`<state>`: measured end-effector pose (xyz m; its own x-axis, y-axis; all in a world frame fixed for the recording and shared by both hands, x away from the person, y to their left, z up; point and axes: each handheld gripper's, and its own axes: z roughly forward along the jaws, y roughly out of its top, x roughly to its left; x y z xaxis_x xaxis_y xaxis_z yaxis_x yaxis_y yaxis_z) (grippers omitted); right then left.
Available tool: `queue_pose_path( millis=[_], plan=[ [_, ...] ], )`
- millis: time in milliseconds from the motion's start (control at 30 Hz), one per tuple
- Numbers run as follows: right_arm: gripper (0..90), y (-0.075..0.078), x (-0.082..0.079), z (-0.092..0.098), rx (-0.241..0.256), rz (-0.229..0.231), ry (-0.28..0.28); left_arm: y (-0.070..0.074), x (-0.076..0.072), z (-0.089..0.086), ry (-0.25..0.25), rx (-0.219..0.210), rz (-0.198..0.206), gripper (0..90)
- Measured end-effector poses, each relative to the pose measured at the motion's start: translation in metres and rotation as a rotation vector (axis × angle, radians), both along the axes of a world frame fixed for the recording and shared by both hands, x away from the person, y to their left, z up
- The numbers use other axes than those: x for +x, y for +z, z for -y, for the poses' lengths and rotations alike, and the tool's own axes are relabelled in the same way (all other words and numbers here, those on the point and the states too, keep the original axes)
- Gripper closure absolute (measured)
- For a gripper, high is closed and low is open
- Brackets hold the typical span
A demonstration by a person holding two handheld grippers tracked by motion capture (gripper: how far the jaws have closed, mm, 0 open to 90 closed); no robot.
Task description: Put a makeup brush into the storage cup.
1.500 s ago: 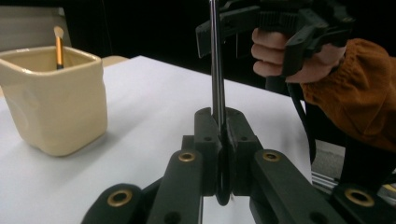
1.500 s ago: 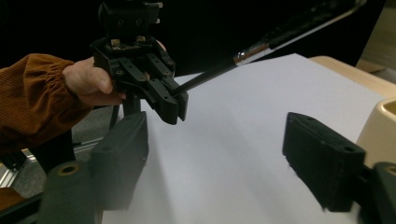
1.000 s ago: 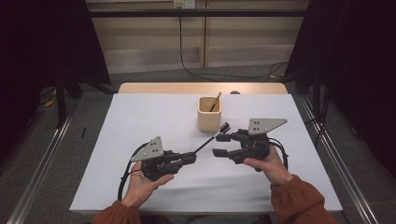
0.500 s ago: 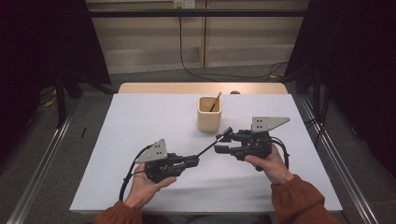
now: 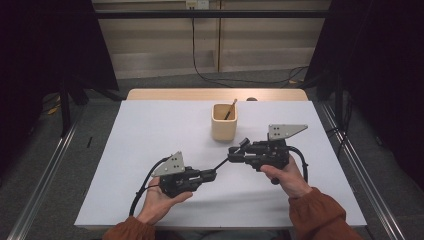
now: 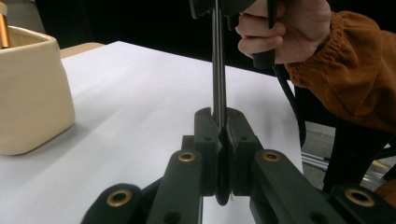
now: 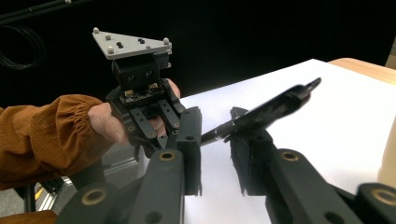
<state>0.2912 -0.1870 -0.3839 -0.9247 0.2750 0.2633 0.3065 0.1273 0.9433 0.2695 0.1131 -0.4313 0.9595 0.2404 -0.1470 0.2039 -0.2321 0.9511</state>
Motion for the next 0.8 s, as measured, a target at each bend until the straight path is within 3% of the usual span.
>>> queue_pose_path(
  millis=[433,600,800],
  plan=[
    [81.4,-0.0013,0.0012,-0.0027,0.041,-0.037,0.025,-0.0056,0.0017,0.0039,0.009,0.019,0.001,84.5],
    [85.3,-0.0021,0.0014,-0.0029,0.062,-0.049,0.060,-0.0070,0.0045,0.0033,0.029,0.015,-0.010,81.0],
    [85.6,-0.0007,0.0015,0.0000,0.076,-0.047,0.052,-0.0085,0.0059,0.0022,0.049,0.022,-0.016,72.0]
  ],
)
